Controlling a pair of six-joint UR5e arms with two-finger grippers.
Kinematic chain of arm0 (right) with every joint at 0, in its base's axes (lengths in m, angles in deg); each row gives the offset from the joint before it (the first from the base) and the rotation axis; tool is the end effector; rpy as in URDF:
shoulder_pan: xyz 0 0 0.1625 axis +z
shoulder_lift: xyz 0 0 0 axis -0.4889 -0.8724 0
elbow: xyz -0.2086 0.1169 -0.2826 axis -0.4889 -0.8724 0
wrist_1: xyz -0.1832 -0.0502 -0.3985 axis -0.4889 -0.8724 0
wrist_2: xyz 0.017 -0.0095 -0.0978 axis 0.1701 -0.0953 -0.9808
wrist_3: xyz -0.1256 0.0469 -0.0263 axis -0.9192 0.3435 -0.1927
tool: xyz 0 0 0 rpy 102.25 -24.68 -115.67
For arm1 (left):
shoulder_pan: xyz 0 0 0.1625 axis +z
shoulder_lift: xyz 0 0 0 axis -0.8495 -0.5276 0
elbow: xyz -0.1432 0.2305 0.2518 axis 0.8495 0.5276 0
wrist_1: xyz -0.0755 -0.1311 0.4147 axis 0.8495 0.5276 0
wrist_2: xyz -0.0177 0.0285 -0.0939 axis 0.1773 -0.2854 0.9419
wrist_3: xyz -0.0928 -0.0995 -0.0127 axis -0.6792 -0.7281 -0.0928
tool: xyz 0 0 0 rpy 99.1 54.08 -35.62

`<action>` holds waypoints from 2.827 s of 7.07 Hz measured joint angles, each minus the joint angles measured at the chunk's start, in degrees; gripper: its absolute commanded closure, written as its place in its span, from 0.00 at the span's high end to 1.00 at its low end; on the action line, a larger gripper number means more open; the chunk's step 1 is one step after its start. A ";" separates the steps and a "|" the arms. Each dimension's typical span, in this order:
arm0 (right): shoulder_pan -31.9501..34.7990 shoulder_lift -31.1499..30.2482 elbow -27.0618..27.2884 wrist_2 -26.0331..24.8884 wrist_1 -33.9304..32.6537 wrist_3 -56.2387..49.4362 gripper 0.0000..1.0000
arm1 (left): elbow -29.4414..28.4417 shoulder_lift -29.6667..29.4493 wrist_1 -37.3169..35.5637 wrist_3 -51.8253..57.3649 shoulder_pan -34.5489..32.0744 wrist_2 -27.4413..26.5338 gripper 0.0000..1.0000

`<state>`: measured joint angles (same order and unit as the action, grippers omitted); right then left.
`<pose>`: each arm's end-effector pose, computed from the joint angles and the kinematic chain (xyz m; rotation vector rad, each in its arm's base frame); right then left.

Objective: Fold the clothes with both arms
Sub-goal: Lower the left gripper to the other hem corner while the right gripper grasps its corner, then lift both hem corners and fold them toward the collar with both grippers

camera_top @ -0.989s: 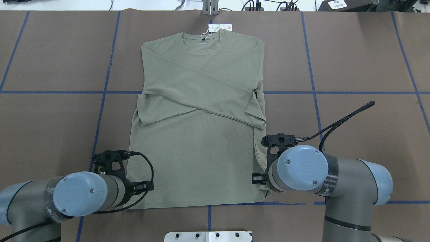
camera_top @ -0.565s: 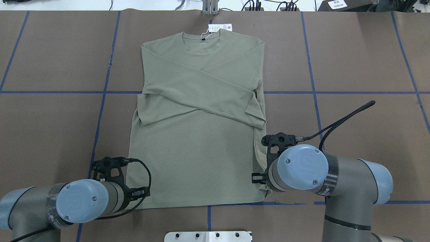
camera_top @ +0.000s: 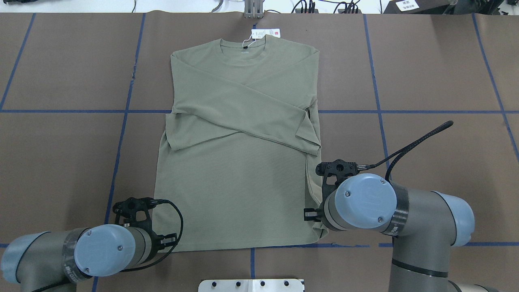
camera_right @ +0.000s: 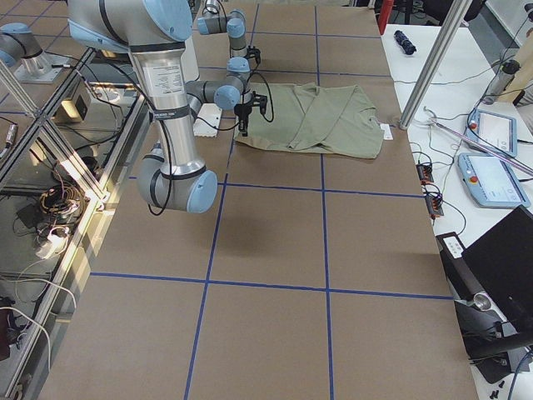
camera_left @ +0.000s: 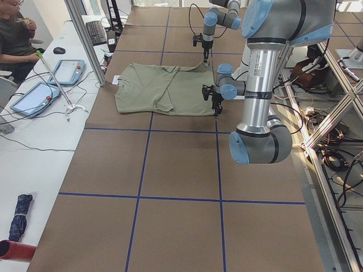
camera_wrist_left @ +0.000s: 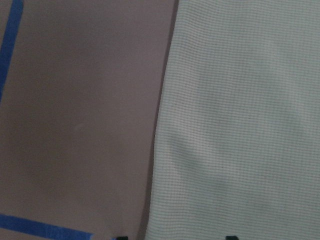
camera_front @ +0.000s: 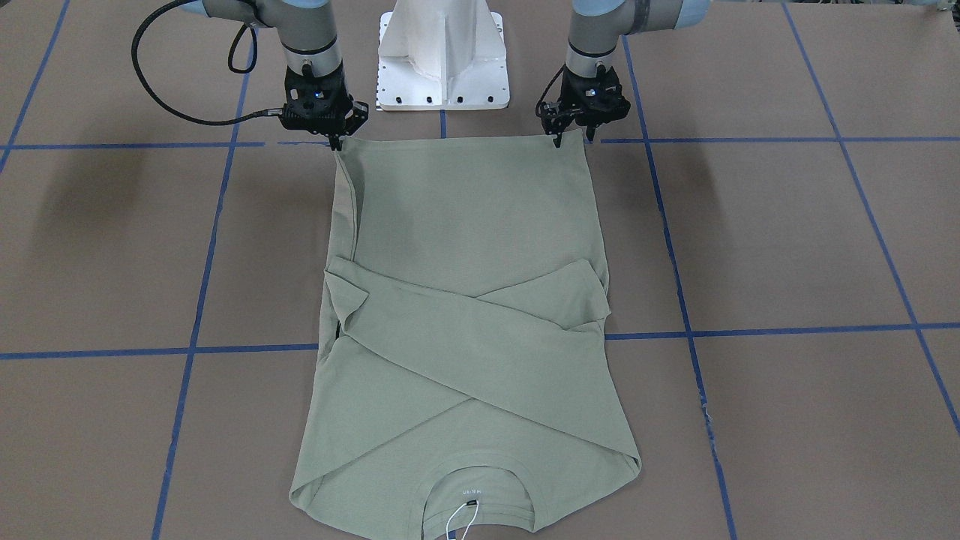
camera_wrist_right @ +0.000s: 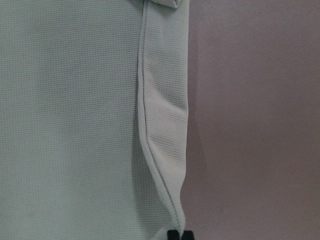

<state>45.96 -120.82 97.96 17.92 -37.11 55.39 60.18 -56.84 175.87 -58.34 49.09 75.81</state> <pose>-0.5078 -0.2684 0.2335 0.0220 -0.7349 0.0342 0.5377 -0.2164 0.3085 0.0032 0.7441 -0.2029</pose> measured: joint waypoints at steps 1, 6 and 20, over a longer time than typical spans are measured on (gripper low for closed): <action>0.00 -0.02 -0.04 0.00 0.00 0.03 0.00 | -0.18 -0.03 0.01 -0.02 0.23 0.00 0.17; 0.20 -0.11 -0.03 0.13 0.00 -0.04 0.00 | 2.21 -0.13 -0.36 0.06 0.24 0.66 0.00; 10.20 -8.80 13.76 15.13 0.07 -0.45 0.00 | 23.41 -3.22 -17.18 5.48 -6.14 8.28 0.00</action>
<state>56.16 -129.62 111.71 33.05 -37.04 54.94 83.60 -60.07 158.69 -52.86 42.95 84.09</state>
